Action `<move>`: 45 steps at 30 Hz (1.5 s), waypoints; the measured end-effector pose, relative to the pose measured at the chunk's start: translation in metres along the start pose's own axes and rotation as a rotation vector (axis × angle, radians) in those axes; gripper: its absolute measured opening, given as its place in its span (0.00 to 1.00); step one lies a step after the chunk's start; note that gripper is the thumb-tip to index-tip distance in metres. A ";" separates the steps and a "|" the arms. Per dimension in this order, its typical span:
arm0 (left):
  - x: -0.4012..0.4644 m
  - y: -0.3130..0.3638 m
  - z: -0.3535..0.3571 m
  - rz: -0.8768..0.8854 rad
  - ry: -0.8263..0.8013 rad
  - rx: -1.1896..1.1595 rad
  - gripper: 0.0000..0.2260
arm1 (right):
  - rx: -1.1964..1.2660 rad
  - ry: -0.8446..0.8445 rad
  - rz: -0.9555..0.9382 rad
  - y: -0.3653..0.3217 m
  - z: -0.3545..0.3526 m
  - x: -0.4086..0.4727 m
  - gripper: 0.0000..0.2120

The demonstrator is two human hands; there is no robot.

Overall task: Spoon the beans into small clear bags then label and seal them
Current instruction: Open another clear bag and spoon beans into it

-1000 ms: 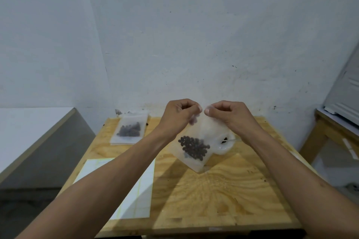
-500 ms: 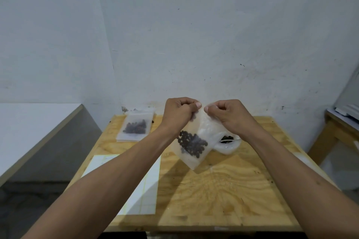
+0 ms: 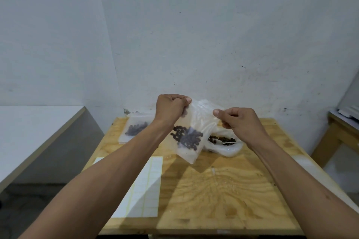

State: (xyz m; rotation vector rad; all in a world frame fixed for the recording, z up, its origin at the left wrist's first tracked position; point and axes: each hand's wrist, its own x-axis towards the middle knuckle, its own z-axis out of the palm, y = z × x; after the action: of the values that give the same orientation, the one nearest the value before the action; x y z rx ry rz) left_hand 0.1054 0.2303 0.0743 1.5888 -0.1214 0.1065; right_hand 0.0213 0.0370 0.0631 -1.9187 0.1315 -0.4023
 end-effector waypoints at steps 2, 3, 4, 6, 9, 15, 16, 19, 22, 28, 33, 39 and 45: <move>0.002 0.001 -0.002 -0.017 0.007 0.005 0.05 | 0.130 0.024 0.074 -0.005 0.005 -0.003 0.19; 0.003 0.001 -0.003 -0.037 0.020 -0.008 0.05 | 0.206 -0.020 0.141 -0.008 0.008 -0.005 0.20; 0.004 0.001 -0.005 -0.067 0.041 -0.030 0.05 | 0.271 -0.107 0.223 -0.009 0.012 -0.007 0.21; 0.009 -0.003 -0.010 -0.149 0.087 -0.068 0.05 | 0.352 -0.315 0.373 -0.010 0.022 -0.011 0.20; 0.015 -0.013 -0.020 -0.328 0.036 -0.007 0.09 | 0.517 -0.320 0.489 -0.009 0.039 -0.011 0.16; 0.013 -0.020 -0.049 -0.448 -0.274 0.179 0.14 | 0.380 -0.113 0.500 -0.008 0.061 0.005 0.12; 0.014 -0.021 -0.052 -0.410 -0.253 0.188 0.12 | 0.277 -0.112 0.463 -0.008 0.066 0.007 0.13; 0.021 -0.023 -0.068 -0.310 -0.157 0.224 0.14 | 0.098 -0.129 0.362 -0.010 0.085 0.015 0.34; 0.030 -0.027 -0.088 -0.248 -0.091 0.260 0.20 | 0.007 -0.169 0.281 -0.021 0.106 0.024 0.40; 0.050 -0.047 -0.137 -0.235 0.046 0.259 0.20 | -0.021 -0.254 0.234 -0.036 0.157 0.044 0.37; 0.060 -0.075 -0.168 -0.263 0.128 0.246 0.19 | -0.079 -0.301 0.278 -0.031 0.205 0.050 0.36; 0.067 -0.111 -0.187 -0.339 0.134 0.385 0.12 | -0.250 -0.320 0.320 0.003 0.248 0.055 0.11; 0.076 -0.117 -0.194 -0.348 0.070 0.412 0.19 | -0.401 -0.323 0.253 0.002 0.255 0.056 0.17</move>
State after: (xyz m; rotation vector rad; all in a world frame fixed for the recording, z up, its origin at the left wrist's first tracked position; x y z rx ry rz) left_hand 0.1994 0.4258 -0.0265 1.9903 0.2467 -0.0907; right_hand 0.1608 0.2459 -0.0097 -2.2979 0.2525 0.1168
